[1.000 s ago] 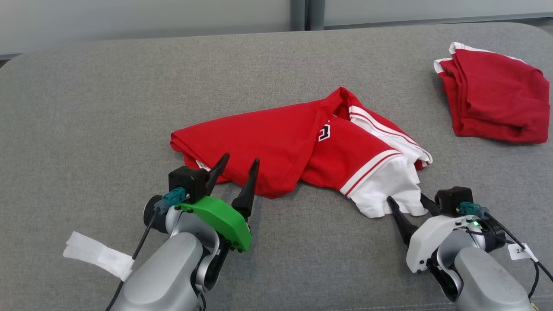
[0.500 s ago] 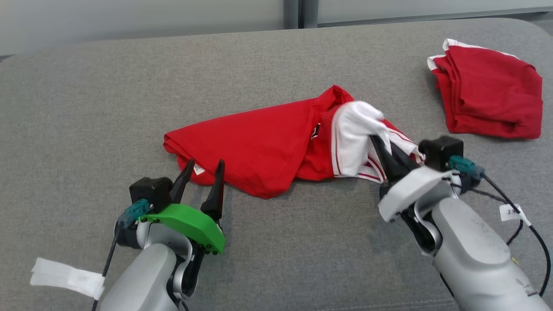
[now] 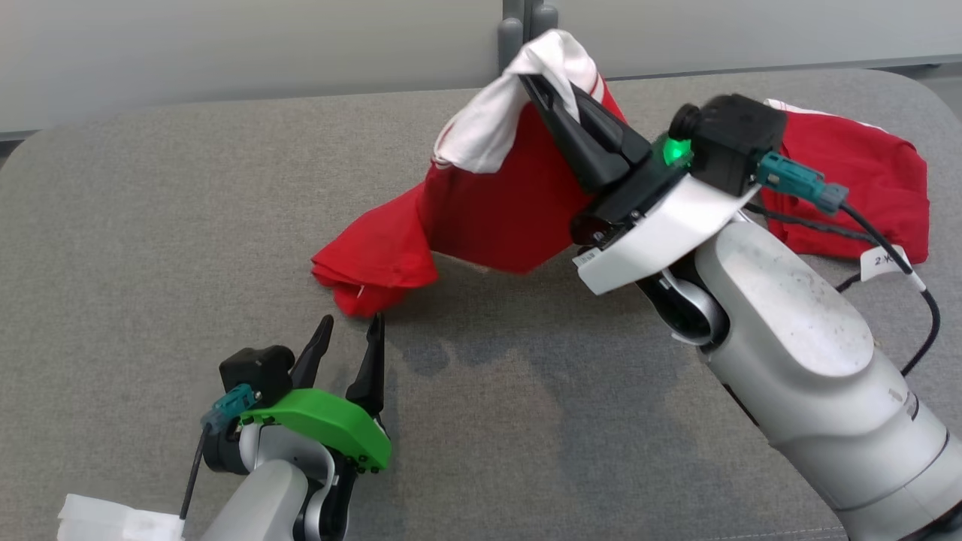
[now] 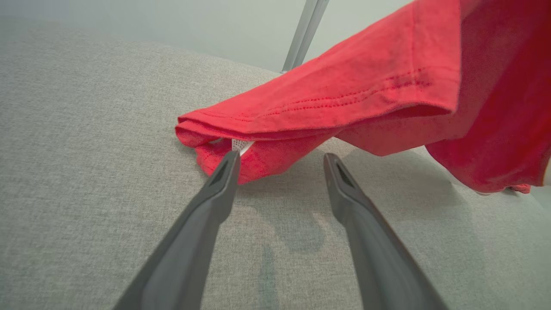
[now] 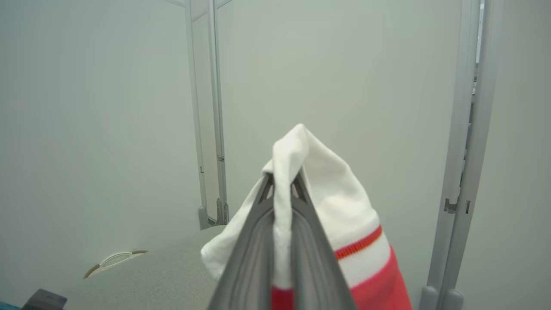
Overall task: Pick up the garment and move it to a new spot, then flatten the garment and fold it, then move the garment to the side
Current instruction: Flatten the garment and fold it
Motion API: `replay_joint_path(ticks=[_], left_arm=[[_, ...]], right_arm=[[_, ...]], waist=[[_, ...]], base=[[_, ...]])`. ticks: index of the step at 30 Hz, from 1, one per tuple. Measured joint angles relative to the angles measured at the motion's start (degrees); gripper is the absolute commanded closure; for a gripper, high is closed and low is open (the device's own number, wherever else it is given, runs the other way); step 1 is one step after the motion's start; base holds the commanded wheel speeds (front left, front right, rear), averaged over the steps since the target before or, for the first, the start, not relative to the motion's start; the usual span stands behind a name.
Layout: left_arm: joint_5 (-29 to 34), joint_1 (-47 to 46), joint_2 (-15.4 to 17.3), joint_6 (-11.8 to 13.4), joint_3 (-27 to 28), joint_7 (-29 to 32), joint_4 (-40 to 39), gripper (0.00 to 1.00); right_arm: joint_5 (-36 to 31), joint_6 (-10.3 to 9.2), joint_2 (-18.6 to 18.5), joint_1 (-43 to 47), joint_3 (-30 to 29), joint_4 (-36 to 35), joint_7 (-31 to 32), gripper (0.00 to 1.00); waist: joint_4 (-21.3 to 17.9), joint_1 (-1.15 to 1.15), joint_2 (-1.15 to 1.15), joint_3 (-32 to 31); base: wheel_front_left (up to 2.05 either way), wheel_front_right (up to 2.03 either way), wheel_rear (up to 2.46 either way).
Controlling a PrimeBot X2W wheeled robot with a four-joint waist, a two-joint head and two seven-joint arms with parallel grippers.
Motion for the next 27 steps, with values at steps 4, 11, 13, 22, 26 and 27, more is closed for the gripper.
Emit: replay_joint_path(ticks=[4,11,13,22,26,27], left_arm=[[0.5,1.6,0.0,0.0,0.9,0.0,-0.3,0.0],[0.9,3.2,-0.7,0.0,3.0,0.0,-1.8,0.0],[1.1,3.4,-0.6,0.0,4.6,0.0,-2.6,0.0],[3.0,6.1,-0.4,0.0,8.0,-0.1,-3.9,0.0],[3.4,6.1,-0.7,-0.1,7.9,-0.1,-4.4,0.0],[3.5,6.1,-0.7,-0.1,7.9,-0.1,-4.4,0.0]], right_arm=[[0.8,0.02,0.2,-6.3,2.3,-2.2,0.0,1.0],[0.4,-0.16,-5.4,-12.4,-8.1,3.1,2.1,1.0],[1.7,-0.19,-7.2,-10.7,-9.3,6.1,3.5,1.0],[4.3,-0.07,-5.9,-3.3,-5.7,10.9,6.6,1.0],[4.7,-0.01,-5.4,-3.5,-3.9,9.6,6.5,1.0],[4.8,-0.01,-5.0,-3.7,-3.4,8.8,6.1,1.0]], waist=[[0.5,0.0,0.0,-1.3],[1.7,0.0,0.0,-2.7],[2.0,0.0,0.0,-2.8],[1.1,0.0,0.0,-1.1],[0.8,0.0,0.0,-0.9],[0.8,0.0,0.0,-1.0]], base=[[0.0,0.0,0.0],[0.0,0.0,0.0],[0.0,0.0,0.0],[0.0,0.0,0.0],[0.0,0.0,0.0],[0.0,0.0,0.0]])
